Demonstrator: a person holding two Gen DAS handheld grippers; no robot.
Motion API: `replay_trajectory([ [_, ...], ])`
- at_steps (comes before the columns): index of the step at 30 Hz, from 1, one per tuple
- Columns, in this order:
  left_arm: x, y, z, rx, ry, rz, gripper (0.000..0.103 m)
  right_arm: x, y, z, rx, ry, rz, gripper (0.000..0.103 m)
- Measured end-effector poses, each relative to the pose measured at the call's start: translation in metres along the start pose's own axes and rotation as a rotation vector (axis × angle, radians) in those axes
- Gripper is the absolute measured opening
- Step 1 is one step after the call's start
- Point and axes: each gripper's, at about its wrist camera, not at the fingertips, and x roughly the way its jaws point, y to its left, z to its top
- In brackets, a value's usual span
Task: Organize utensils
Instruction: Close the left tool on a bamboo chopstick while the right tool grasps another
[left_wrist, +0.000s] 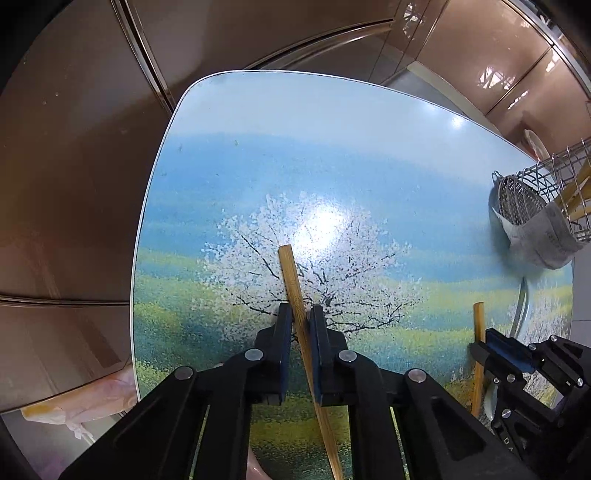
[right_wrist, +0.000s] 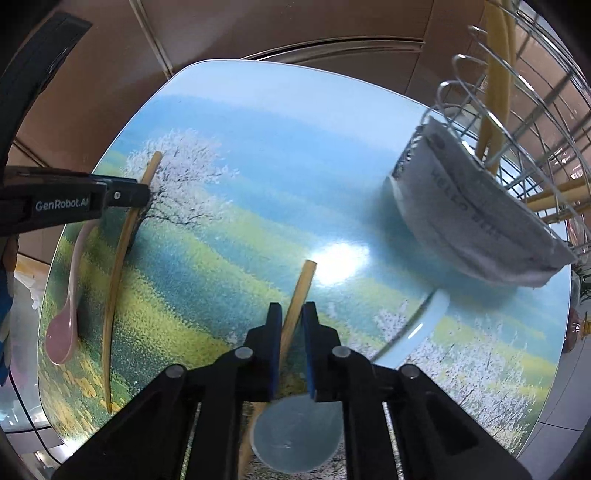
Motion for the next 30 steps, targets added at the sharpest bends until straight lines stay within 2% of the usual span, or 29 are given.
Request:
replay_trajectory([
  [8, -0.002, -0.004, -0.015, 0.010, -0.033, 0.025, 0.008, 0.002, 0.027, -0.011, -0.031, 0.000, 0.022, 0.007],
  [16, -0.004, -0.016, -0.040, 0.029, -0.038, -0.015, 0.006, -0.003, 0.047, -0.045, -0.069, 0.004, 0.044, 0.007],
  [24, -0.009, -0.034, -0.082, 0.085, -0.049, -0.020, 0.006, -0.012, 0.060, -0.089, -0.108, 0.004, 0.034, 0.007],
  [30, -0.018, -0.048, -0.122, 0.109, -0.074, -0.008, 0.006, -0.020, 0.043, -0.125, -0.069, -0.019, 0.044, 0.007],
])
